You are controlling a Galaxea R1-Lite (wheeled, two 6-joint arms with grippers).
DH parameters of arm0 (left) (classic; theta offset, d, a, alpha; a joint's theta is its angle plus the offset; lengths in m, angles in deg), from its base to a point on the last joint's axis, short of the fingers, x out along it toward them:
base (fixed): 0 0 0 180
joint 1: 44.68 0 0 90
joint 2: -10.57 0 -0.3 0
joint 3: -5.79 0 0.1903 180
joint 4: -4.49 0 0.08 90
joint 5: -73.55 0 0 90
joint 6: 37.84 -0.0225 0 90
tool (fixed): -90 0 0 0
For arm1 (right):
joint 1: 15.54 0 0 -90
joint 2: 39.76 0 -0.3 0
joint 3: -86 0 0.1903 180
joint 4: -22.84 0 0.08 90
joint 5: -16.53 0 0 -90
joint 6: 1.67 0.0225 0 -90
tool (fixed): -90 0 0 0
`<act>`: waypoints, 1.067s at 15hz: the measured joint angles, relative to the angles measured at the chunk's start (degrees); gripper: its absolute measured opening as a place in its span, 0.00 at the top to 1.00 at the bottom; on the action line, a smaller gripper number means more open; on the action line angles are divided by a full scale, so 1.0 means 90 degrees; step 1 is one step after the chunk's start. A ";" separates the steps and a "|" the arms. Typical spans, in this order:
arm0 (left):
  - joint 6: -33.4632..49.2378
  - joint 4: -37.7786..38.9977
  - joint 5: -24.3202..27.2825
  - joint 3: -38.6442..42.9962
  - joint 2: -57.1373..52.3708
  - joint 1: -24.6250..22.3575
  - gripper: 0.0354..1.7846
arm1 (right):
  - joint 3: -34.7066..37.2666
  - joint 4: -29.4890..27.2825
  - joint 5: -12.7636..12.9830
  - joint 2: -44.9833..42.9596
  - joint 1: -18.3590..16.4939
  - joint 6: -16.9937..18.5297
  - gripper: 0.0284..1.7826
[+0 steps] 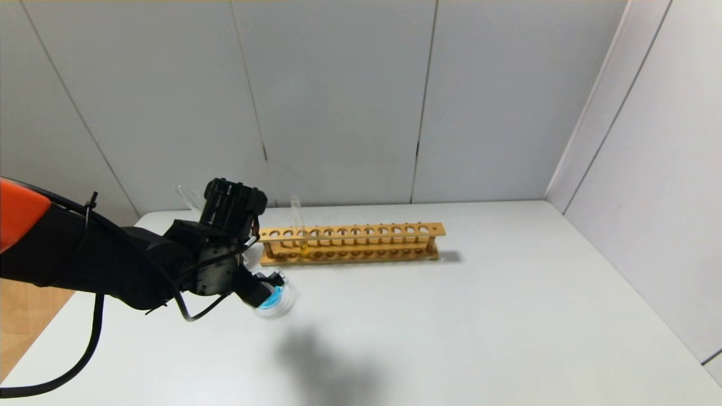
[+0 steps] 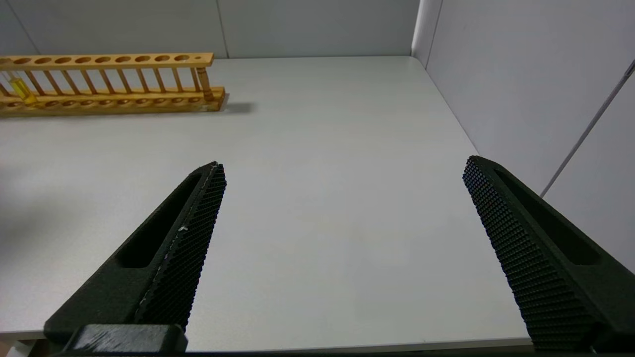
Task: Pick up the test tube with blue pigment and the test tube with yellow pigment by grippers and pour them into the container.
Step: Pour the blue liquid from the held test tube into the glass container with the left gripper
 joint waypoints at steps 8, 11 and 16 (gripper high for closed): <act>0.1243 0.0901 0.0066 0.1025 -0.0683 0.0157 0.84 | 0.0000 0.0000 0.0000 0.0000 0.0000 0.0000 0.02; 0.2790 0.0891 0.0245 0.1394 -0.1020 0.0247 0.84 | 0.0000 0.0000 0.0000 0.0000 0.0000 0.0000 0.02; 0.6560 0.1027 0.1302 0.1509 -0.1074 0.0610 0.84 | 0.0000 0.0000 -0.0003 0.0000 0.0000 0.0000 0.02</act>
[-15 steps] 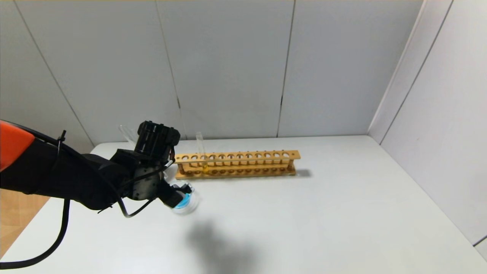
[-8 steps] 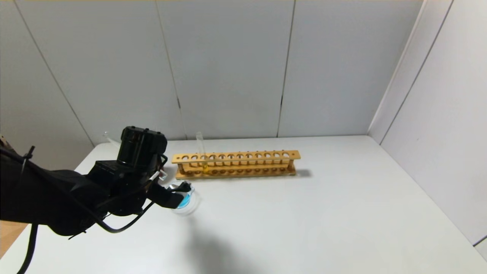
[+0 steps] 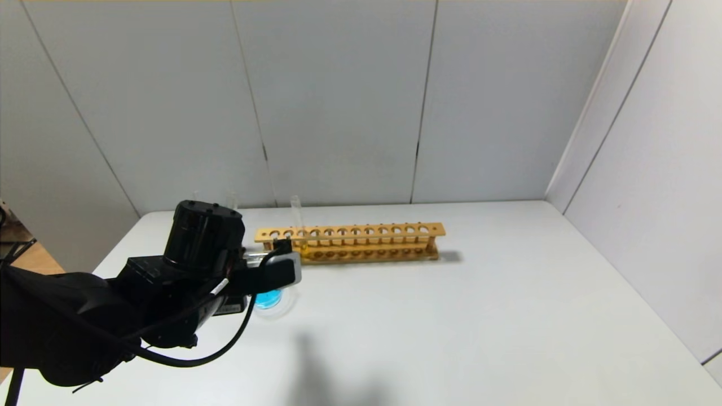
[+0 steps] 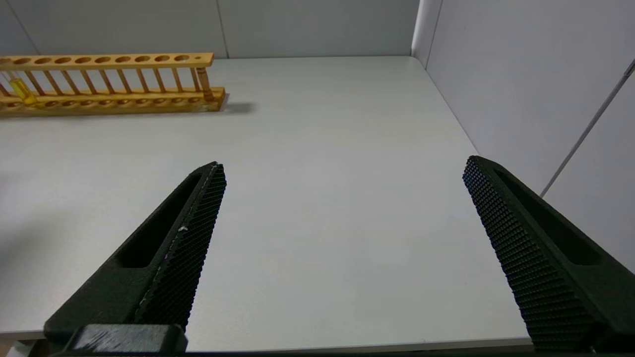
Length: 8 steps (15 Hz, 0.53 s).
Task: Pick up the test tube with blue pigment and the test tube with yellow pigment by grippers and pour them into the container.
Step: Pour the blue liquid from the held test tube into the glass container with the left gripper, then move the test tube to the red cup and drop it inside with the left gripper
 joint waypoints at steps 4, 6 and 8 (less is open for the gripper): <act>0.2496 -0.0026 0.0214 -0.0257 -0.0234 0.0150 0.84 | 0.0000 0.0000 0.0003 0.0000 0.0000 0.0000 0.02; 0.3170 -0.0037 0.0233 -0.0331 -0.0473 0.0135 0.84 | 0.0000 0.0000 0.0003 0.0000 0.0000 -0.0003 0.02; 0.3820 -0.0043 0.0149 -0.0345 -0.0650 0.0123 0.84 | 0.0000 0.0000 0.0003 0.0000 0.0000 0.0000 0.02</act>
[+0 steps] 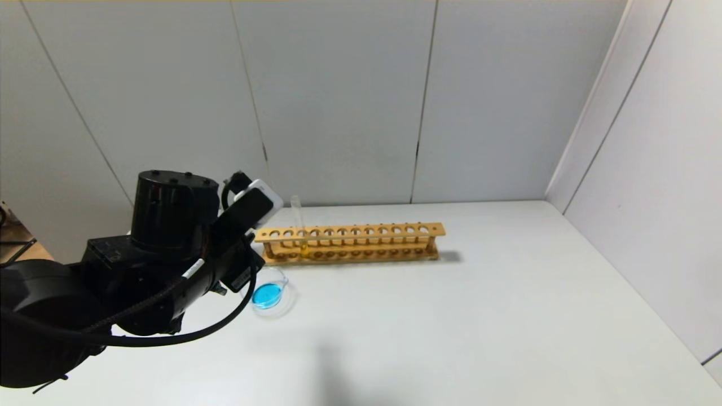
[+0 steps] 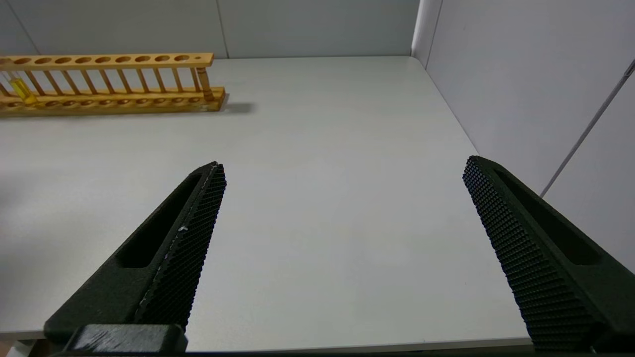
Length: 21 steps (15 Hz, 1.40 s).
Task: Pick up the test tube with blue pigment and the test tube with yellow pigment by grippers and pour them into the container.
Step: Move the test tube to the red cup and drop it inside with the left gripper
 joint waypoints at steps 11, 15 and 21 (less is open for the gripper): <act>0.2456 -0.0070 0.1510 -0.0898 -0.0209 -0.1918 0.84 | 0.0000 0.0000 0.0000 0.0000 0.0000 0.0000 0.02; 0.2728 -0.0034 0.1795 -0.1413 0.0211 -0.2341 0.84 | 0.0000 0.0000 -0.0003 0.0000 0.0000 0.0000 0.02; 0.2900 0.0343 0.1875 -0.2003 0.1131 -0.2689 0.84 | 0.0000 0.0000 -0.0003 0.0000 0.0000 0.0000 0.02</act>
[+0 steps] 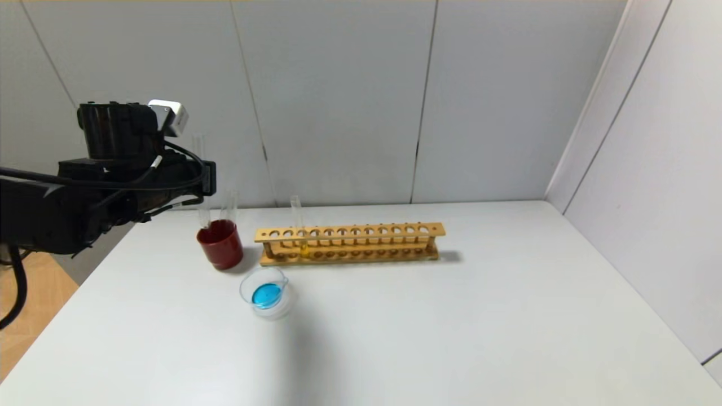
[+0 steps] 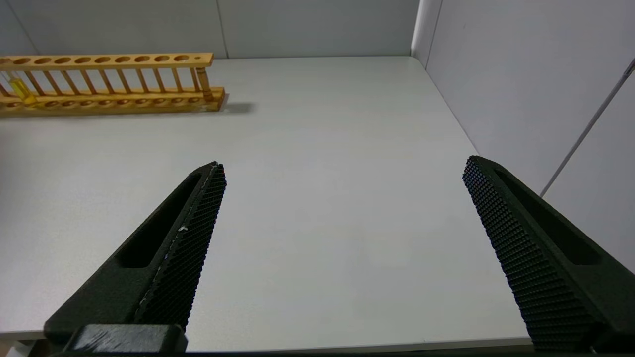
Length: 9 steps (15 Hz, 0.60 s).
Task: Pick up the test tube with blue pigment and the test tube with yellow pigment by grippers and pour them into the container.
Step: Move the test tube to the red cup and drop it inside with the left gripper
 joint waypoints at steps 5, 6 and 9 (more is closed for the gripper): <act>0.0088 0.0218 0.0000 -0.0401 0.0787 -0.0316 0.84 | 0.0000 0.0000 0.0003 0.0000 0.0000 0.0000 0.02; 0.0104 0.0233 0.0000 -0.0477 0.0928 -0.0362 0.84 | 0.0000 0.0000 0.0000 0.0000 0.0000 0.0000 0.02; 0.0270 0.0252 0.0004 -0.0685 0.1271 -0.0401 0.84 | 0.0000 0.0000 0.0003 0.0000 0.0000 0.0000 0.02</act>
